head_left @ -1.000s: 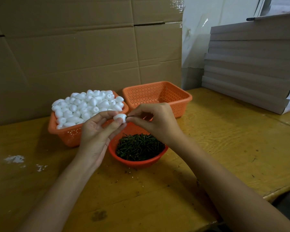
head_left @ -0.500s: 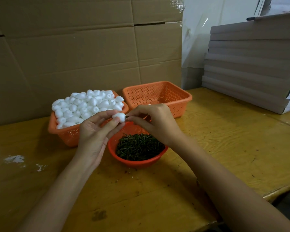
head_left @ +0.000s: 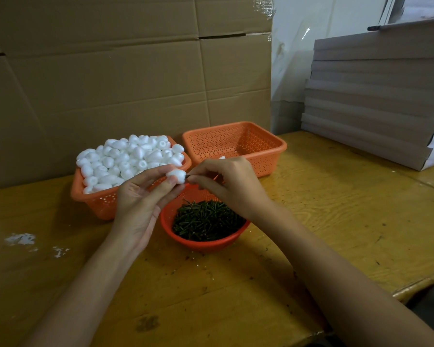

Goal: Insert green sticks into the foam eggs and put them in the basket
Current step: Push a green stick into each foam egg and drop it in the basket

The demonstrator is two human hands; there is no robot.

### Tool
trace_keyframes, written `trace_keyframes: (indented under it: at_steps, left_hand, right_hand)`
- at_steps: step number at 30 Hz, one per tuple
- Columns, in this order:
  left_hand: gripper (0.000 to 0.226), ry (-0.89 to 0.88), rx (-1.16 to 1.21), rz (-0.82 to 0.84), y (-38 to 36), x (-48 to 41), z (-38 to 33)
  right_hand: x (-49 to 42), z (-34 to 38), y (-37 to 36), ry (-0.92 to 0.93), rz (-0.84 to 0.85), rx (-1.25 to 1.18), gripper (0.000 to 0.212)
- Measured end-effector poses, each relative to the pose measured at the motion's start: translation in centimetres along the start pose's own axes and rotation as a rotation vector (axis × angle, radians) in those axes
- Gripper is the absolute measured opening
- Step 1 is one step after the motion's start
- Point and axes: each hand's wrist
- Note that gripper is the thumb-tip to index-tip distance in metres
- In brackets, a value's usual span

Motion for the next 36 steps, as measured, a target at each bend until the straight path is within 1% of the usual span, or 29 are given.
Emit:
trace_keyframes:
  at_steps: [8, 13, 30, 33, 36]
  left_hand:
    - [0.022, 0.017, 0.024, 0.008, 0.31, -0.33, 0.26]
    - [0.022, 0.022, 0.038, 0.014, 0.27, -0.32, 0.26]
    - [0.021, 0.027, 0.024, -0.004, 0.19, -0.24, 0.16]
    - [0.023, 0.027, 0.031, 0.000, 0.09, -0.17, 0.09]
    - [0.029, 0.023, 0.030, 0.020, 0.05, -0.06, 0.00]
  right_hand:
    - [0.08, 0.02, -0.13, 0.003, -0.017, 0.001, 0.015]
    - [0.08, 0.04, -0.15, -0.018, 0.001, 0.014, 0.015]
    - [0.12, 0.28, -0.11, 0.003, 0.005, 0.038, 0.013]
    - [0.15, 0.37, -0.11, 0.002, 0.001, 0.043, 0.012]
    - [0.10, 0.44, -0.07, 0.003, 0.009, 0.055, 0.012]
Point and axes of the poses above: each hand's wrist, its own x-axis away from the middle knuckle, its own y-axis out of the back of the hand, z = x × y, and after that the axes turned 15 degrees about -z, right-handed
